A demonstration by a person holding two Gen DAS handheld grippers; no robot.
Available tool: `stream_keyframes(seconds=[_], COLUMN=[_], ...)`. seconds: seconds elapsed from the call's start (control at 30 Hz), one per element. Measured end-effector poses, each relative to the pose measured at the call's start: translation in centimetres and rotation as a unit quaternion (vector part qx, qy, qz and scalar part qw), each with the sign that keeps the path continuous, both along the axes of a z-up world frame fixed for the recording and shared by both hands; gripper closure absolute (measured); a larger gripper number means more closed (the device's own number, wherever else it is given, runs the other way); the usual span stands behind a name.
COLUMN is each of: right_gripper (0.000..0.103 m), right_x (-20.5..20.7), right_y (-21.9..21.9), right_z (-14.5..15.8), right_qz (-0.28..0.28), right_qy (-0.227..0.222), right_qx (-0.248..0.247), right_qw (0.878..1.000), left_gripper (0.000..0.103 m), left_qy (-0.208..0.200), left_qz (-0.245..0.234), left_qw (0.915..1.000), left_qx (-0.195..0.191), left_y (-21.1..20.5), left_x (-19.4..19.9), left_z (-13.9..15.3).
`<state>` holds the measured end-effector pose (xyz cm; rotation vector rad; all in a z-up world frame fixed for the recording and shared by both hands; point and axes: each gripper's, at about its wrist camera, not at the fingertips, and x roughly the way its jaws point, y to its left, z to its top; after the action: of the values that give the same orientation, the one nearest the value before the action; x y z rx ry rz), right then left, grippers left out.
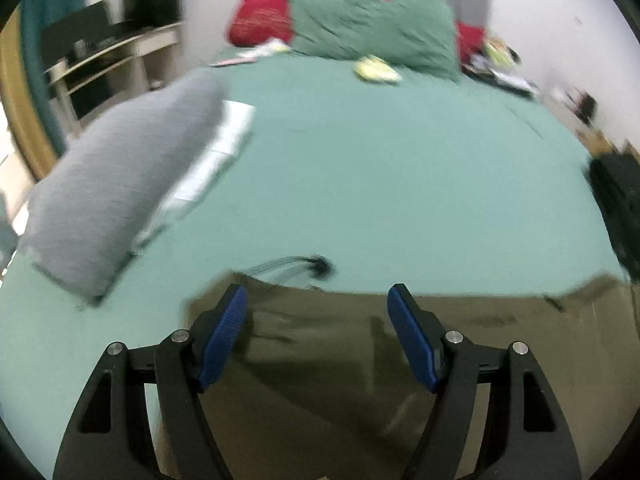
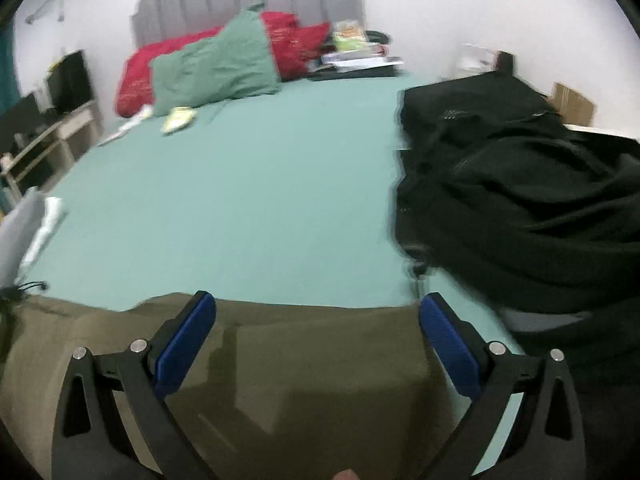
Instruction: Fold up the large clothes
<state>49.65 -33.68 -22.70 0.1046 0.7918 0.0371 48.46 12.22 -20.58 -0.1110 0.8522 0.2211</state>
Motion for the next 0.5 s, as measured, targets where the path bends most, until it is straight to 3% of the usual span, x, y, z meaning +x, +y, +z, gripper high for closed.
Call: stream_keyframes(seconds=[0.27,0.37,0.5], right_gripper=[0.002,0.002,0.002], right_x=[-3.2,-7.1,-12.7], right_y=[-1.8,-2.6,-4.4], right_z=[3.1,2.4,1.6], right_qz=[0.016,0.028,0.032], right_qy=[0.000,0.010,0.028], right_qx=[0.026,0.026,0.051], right_qw=[1.000,0.999,0.998], left_gripper=[0.027,0.026,0.022], left_qy=[-0.007,0.008,0.063], left_qz=[-0.017,-0.020,-0.021], left_qw=[0.9988,0.9957,0.9900], left_qx=[-0.046,-0.090,-0.125], left_y=[4.7,6.0,5.9], left_x=[-10.1,-14.9,-19.7], left_z=[2.6,1.3,-2.6])
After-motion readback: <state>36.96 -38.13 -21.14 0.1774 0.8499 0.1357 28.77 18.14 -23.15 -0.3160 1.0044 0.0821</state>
